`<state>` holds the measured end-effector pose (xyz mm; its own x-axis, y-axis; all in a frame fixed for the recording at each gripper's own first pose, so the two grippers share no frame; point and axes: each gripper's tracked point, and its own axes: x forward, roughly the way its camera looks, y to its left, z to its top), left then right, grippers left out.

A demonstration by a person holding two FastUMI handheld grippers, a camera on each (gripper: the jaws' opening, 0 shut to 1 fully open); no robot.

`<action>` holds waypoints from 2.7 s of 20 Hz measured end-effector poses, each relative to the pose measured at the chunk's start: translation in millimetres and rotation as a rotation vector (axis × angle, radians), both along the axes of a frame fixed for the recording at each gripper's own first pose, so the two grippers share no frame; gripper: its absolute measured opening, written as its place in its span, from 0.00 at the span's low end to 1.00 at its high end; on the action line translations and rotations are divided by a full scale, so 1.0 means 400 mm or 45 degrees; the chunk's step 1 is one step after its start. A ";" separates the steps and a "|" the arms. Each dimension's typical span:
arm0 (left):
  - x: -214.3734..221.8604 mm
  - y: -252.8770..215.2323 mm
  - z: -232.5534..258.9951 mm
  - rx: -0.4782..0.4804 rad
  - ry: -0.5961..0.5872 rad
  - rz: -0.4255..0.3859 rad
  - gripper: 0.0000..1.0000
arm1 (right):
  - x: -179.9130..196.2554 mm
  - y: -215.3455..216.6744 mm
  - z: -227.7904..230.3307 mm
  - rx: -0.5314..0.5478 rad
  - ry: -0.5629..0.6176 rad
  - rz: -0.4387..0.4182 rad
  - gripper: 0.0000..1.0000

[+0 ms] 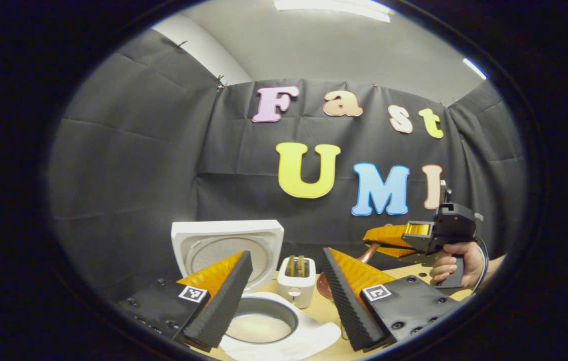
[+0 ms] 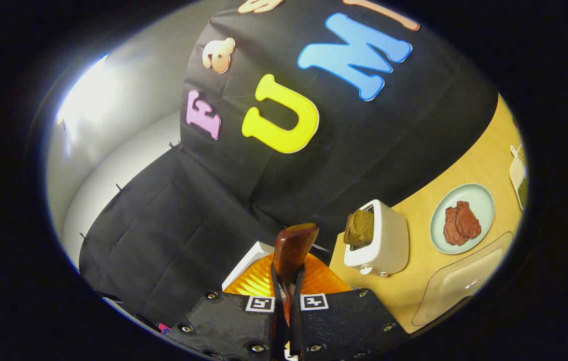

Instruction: Close the left gripper, press the button to open the rice cooker; take a wooden spoon from the chopstick holder with the right hand, scoop a spoonful of rice and pour it into the rice cooker, then put the wooden spoon back into the chopstick holder.

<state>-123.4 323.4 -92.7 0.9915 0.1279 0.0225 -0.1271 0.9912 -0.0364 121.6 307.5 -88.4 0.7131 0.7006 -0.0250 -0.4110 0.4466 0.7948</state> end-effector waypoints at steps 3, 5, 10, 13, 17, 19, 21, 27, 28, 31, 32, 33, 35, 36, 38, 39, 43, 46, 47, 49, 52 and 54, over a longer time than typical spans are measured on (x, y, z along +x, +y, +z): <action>0.046 -0.060 0.009 0.017 -0.007 -0.057 0.97 | 0.002 -0.129 0.020 0.007 0.002 -0.107 0.04; 0.065 -0.106 0.013 0.018 -0.013 -0.100 0.96 | -0.003 -0.208 0.044 0.023 -0.001 -0.169 0.04; 0.090 -0.221 0.039 0.043 -0.033 -0.201 0.96 | -0.024 -0.379 0.078 0.019 -0.035 -0.297 0.04; 0.106 -0.292 0.044 0.043 -0.031 -0.269 0.96 | -0.044 -0.461 0.090 -0.022 -0.057 -0.357 0.04; 0.115 -0.379 0.041 0.041 -0.027 -0.349 0.96 | -0.077 -0.546 0.092 -0.097 -0.081 -0.423 0.04; 0.121 -0.416 0.040 0.040 -0.027 -0.380 0.96 | -0.088 -0.589 0.091 -0.138 -0.088 -0.457 0.04; 0.128 -0.447 0.037 0.038 -0.025 -0.408 0.96 | -0.104 -0.630 0.083 -0.186 -0.086 -0.490 0.04; 0.136 -0.499 0.035 0.067 -0.024 -0.432 0.96 | -0.115 -0.739 0.067 -0.317 -0.091 -0.576 0.04; 0.135 -0.503 0.035 0.070 -0.025 -0.429 0.96 | -0.112 -0.749 0.060 -0.347 -0.091 -0.582 0.04; 0.133 -0.504 0.025 0.054 -0.019 -0.413 0.96 | -0.110 -0.773 0.035 -0.440 -0.097 -0.595 0.04; 0.131 -0.505 0.024 0.046 -0.017 -0.405 0.96 | -0.110 -0.785 0.024 -0.467 -0.094 -0.609 0.04; 0.129 -0.505 0.020 0.040 -0.012 -0.397 0.96 | -0.116 -0.797 0.006 -0.492 -0.087 -0.629 0.05; 0.123 -0.505 0.017 0.040 -0.006 -0.379 0.96 | -0.118 -0.818 -0.027 -0.556 -0.080 -0.652 0.05; 0.117 -0.508 0.016 0.043 -0.002 -0.374 0.96 | -0.114 -0.826 -0.046 -0.591 -0.075 -0.659 0.05; 0.112 -0.508 0.007 0.053 0.008 -0.360 0.96 | -0.109 -0.845 -0.082 -0.662 -0.074 -0.681 0.05; 0.108 -0.509 0.006 0.057 0.013 -0.352 0.96 | -0.106 -0.857 -0.102 -0.695 -0.068 -0.697 0.05; 0.091 -0.500 -0.003 0.056 0.032 -0.315 0.96 | -0.090 -0.889 -0.193 -0.844 -0.024 -0.735 0.04; 0.084 -0.494 -0.009 0.048 0.046 -0.292 0.96 | -0.088 -0.891 -0.257 -0.873 0.000 -0.714 0.04; 0.082 -0.490 -0.012 0.049 0.052 -0.285 0.96 | -0.080 -0.894 -0.277 -0.872 0.023 -0.719 0.04; 0.069 -0.484 -0.014 0.061 0.062 -0.271 0.96 | -0.070 -0.904 -0.308 -0.872 0.053 -0.732 0.04; 0.053 -0.461 -0.010 0.085 0.075 -0.247 0.96 | -0.055 -0.912 -0.356 -0.883 0.088 -0.731 0.04; 0.045 -0.445 -0.012 0.091 0.084 -0.226 0.96 | -0.050 -0.911 -0.386 -0.884 0.113 -0.725 0.04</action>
<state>-105.4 145.5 -97.5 0.9980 -0.0487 -0.0403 0.0502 0.9980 0.0372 101.6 -57.0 -242.9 0.9228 0.0489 -0.3821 0.0689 0.9550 0.2885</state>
